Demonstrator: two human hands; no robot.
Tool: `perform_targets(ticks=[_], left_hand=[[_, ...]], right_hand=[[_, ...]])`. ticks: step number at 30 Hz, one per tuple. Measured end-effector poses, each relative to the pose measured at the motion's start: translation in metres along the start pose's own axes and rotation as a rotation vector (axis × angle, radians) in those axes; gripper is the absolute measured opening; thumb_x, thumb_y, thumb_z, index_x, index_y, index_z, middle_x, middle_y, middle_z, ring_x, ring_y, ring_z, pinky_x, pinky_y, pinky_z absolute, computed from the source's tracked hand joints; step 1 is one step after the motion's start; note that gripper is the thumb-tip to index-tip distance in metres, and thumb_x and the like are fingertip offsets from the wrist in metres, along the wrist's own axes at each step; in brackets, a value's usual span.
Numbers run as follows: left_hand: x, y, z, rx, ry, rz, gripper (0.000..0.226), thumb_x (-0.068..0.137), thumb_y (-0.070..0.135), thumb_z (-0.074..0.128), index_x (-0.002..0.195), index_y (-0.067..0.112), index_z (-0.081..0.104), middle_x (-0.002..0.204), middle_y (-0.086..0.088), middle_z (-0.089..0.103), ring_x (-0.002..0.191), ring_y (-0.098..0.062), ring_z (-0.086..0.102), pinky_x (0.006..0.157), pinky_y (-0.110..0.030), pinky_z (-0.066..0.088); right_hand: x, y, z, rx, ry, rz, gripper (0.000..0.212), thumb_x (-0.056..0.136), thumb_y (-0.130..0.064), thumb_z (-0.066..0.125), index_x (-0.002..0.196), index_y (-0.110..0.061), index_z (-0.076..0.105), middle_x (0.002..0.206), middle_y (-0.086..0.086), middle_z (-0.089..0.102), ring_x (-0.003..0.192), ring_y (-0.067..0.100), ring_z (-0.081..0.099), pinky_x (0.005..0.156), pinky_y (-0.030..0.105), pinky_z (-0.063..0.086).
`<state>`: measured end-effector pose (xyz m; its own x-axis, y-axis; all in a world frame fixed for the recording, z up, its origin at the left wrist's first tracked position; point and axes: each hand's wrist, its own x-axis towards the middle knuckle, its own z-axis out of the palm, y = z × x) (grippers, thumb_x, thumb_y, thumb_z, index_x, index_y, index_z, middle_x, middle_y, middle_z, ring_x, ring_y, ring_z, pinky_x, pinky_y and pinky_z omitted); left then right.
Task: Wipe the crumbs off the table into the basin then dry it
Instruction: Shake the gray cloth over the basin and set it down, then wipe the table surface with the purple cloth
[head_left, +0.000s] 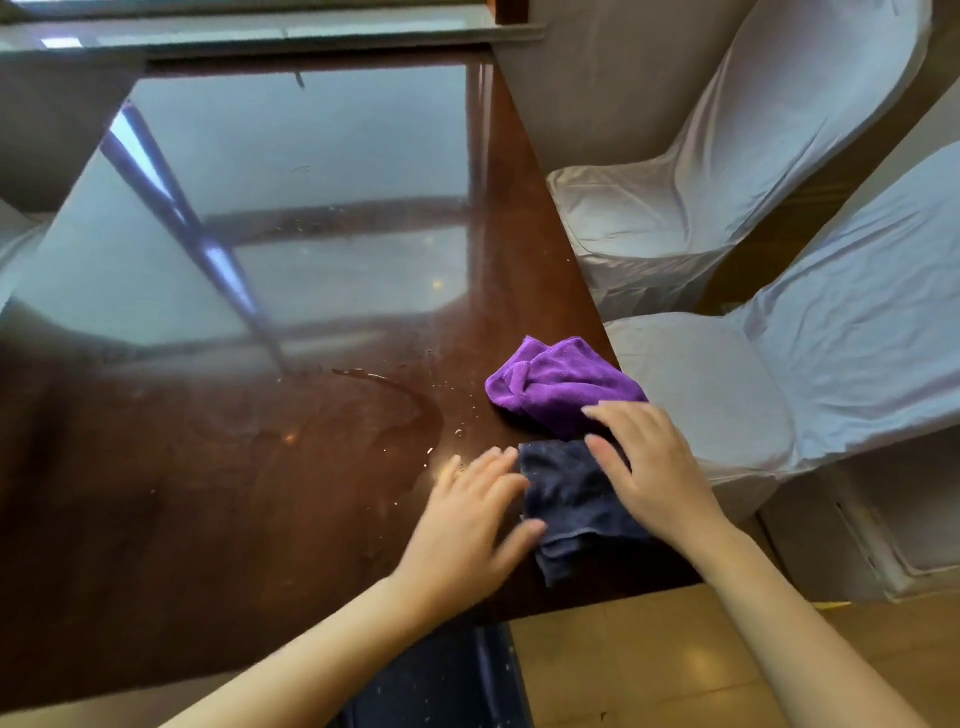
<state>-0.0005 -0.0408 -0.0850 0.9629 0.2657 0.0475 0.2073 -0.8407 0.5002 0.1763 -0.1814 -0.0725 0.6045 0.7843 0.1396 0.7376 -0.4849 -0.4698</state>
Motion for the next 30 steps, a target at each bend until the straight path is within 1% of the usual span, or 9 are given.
perform_targets(ticks=[2,3,6,8,12,16,19,24,30], left_hand=[[-0.005,-0.038,-0.022,0.015,0.128,-0.105,0.042,0.087,0.046,0.043,0.119,0.021,0.053,0.145,-0.003,0.042,0.137,-0.017,0.032,0.113,-0.041,0.017],[-0.01,-0.061,-0.034,0.039,0.185,-0.171,0.041,0.087,0.041,0.045,0.12,0.02,0.054,0.144,-0.005,0.043,0.137,-0.02,0.033,0.113,-0.043,0.018],[-0.035,-0.141,-0.073,0.137,0.313,-0.41,0.047,0.085,0.038,0.043,0.128,0.019,0.049,0.145,-0.01,0.041,0.137,-0.026,0.033,0.11,-0.051,0.021],[-0.061,-0.196,-0.092,0.24,0.334,-0.594,0.051,0.088,0.041,0.04,0.135,0.02,0.042,0.149,-0.011,0.034,0.139,-0.027,0.027,0.11,-0.055,0.018],[-0.109,-0.277,-0.108,0.322,0.281,-0.888,0.054,0.092,0.044,0.039,0.142,0.028,0.024,0.155,-0.007,0.019,0.143,-0.024,0.01,0.111,-0.061,0.007],[-0.11,-0.311,-0.118,0.326,0.241,-0.899,0.058,0.092,0.05,0.034,0.144,0.032,0.015,0.157,-0.001,0.01,0.144,-0.019,0.002,0.112,-0.057,0.0],[-0.101,-0.32,-0.121,0.347,0.204,-0.882,0.06,0.09,0.056,0.029,0.143,0.035,0.012,0.158,0.001,0.006,0.144,-0.016,-0.002,0.112,-0.055,-0.004],[-0.1,-0.319,-0.121,0.356,0.189,-0.876,0.061,0.088,0.059,0.024,0.143,0.036,0.011,0.158,0.0,0.004,0.144,-0.017,-0.004,0.112,-0.056,-0.005],[-0.099,-0.314,-0.121,0.363,0.182,-0.862,0.063,0.088,0.059,0.021,0.144,0.034,0.008,0.158,0.0,0.002,0.144,-0.019,-0.005,0.112,-0.057,-0.004]], right_hand=[[0.033,0.002,0.012,-0.111,-0.014,0.009,0.038,0.093,-0.031,0.047,0.128,-0.017,0.051,0.135,0.011,0.052,0.126,0.031,0.042,0.104,0.045,0.034],[0.049,0.004,0.018,-0.173,-0.061,0.03,0.04,0.094,-0.03,0.046,0.133,-0.018,0.047,0.142,0.011,0.045,0.131,0.032,0.036,0.107,0.046,0.029],[0.083,0.014,0.035,-0.28,-0.282,0.068,0.045,0.098,-0.034,0.035,0.142,-0.028,0.03,0.156,0.001,0.02,0.142,0.026,0.015,0.114,0.047,0.014],[0.095,0.018,0.044,-0.285,-0.368,0.036,0.046,0.098,-0.034,0.03,0.143,-0.034,0.022,0.158,-0.001,0.011,0.144,0.024,0.006,0.114,0.05,0.007],[0.104,0.003,0.062,-0.29,-0.422,-0.063,0.048,0.098,-0.036,0.027,0.143,-0.041,0.01,0.158,-0.002,0.0,0.144,0.023,-0.005,0.114,0.049,-0.004],[0.101,-0.045,0.094,-0.331,-0.4,-0.17,0.051,0.097,-0.043,0.026,0.143,-0.042,0.006,0.158,-0.001,-0.007,0.143,0.022,-0.013,0.113,0.046,-0.011],[0.098,-0.078,0.118,-0.336,-0.375,-0.163,0.053,0.095,-0.049,0.024,0.143,-0.041,0.004,0.158,-0.001,-0.01,0.142,0.022,-0.018,0.112,0.045,-0.015],[0.11,-0.123,0.15,-0.328,-0.308,-0.138,0.055,0.094,-0.05,0.027,0.144,-0.038,0.007,0.158,0.003,-0.006,0.143,0.026,-0.014,0.113,0.05,-0.011],[0.137,-0.174,0.191,-0.324,-0.269,-0.083,0.057,0.093,-0.053,0.022,0.144,-0.037,0.005,0.158,0.005,-0.004,0.143,0.029,-0.013,0.112,0.054,-0.01]])
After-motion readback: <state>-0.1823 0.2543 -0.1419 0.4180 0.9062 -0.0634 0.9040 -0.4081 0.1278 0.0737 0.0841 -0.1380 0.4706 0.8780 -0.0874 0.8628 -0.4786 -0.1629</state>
